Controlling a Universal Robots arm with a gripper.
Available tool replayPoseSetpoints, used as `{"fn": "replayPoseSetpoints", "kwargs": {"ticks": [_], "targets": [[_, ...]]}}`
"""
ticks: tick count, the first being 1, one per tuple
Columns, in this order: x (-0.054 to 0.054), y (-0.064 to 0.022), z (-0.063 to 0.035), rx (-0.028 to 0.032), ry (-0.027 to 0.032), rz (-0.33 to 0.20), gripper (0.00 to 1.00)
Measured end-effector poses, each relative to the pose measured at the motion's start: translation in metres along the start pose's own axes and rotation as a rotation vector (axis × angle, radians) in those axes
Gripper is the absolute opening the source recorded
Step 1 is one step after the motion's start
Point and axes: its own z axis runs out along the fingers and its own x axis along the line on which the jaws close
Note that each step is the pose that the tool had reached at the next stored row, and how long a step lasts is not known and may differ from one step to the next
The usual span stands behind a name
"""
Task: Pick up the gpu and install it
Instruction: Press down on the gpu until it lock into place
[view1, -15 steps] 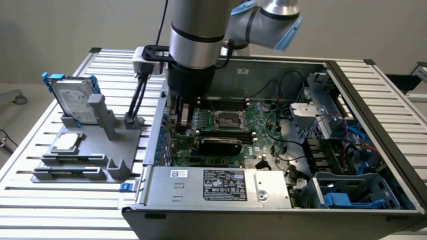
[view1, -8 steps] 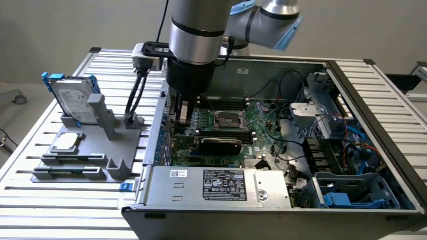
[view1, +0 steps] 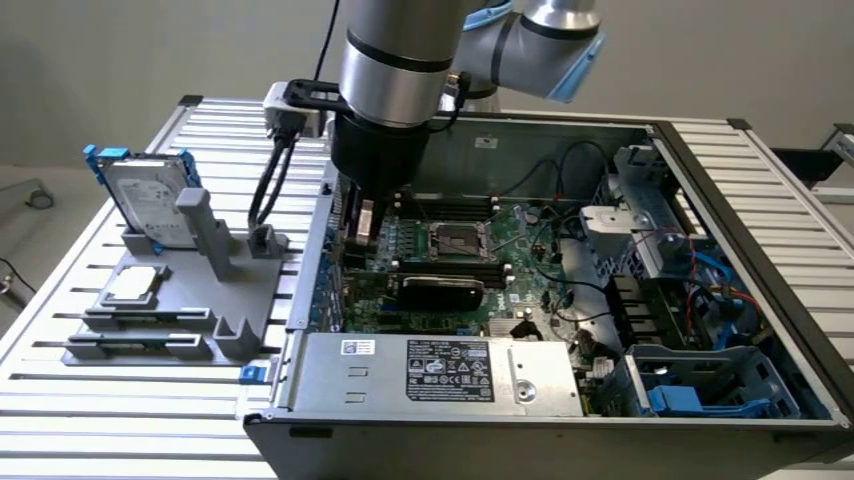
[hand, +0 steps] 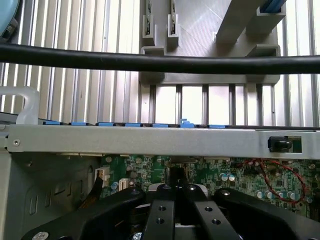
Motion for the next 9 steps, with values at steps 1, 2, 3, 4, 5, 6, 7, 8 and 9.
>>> {"fn": "replayPoseSetpoints", "kwargs": {"ticks": [1,2,3,4,5,6,7,8,9], "targets": [[-0.0003,0.0,0.0,-0.0034,-0.0001,0.0,0.11],[-0.0006,0.0,0.0,-0.0063,-0.0002,0.0,0.11],[-0.0008,0.0,0.0,-0.0087,-0.0003,0.0,0.11],[-0.001,0.0,0.0,-0.0112,-0.0003,0.0,0.11],[-0.0011,0.0,-0.0001,-0.0131,-0.0003,0.0,0.11],[-0.0012,0.0,-0.0001,-0.0147,-0.0004,0.001,0.11],[-0.0012,0.0,-0.0001,-0.0159,-0.0005,0.001,0.11],[-0.0012,0.0,-0.0001,-0.017,-0.0007,0.002,0.11],[-0.0013,0.0,-0.0001,-0.0177,-0.0009,0.002,0.11]]}}
